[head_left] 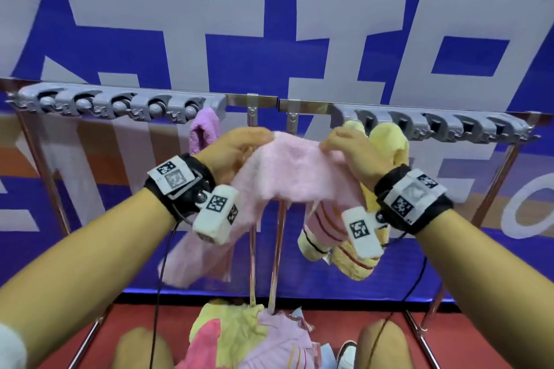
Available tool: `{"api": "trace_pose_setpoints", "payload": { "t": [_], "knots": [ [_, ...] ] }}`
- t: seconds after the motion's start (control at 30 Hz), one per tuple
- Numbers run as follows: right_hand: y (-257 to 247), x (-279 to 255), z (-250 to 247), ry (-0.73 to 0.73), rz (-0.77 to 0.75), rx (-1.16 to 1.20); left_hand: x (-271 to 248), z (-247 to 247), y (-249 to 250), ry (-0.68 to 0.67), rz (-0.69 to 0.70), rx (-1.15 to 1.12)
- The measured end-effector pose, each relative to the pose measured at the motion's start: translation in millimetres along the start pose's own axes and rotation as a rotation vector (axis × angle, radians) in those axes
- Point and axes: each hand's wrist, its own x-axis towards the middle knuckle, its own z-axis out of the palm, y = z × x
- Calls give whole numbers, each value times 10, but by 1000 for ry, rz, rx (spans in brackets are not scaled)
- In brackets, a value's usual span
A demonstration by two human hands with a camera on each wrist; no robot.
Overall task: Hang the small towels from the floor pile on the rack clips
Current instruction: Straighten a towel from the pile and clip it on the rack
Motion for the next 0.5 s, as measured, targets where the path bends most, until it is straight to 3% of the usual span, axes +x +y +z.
{"api": "trace_pose_setpoints", "payload": {
  "t": [0.1, 0.2, 0.37, 0.5],
  "knots": [
    [17, 23, 222, -213, 151, 111, 51, 75, 82, 24, 29, 105],
    [-58, 36, 442, -345, 160, 185, 86, 132, 103, 13, 35, 175],
    [-84, 117, 527, -374, 132, 162, 55, -45, 56, 31, 6, 267],
    [-93, 149, 524, -366, 81, 200, -23, -230, -14, -38, -35, 235]
  ]
}}
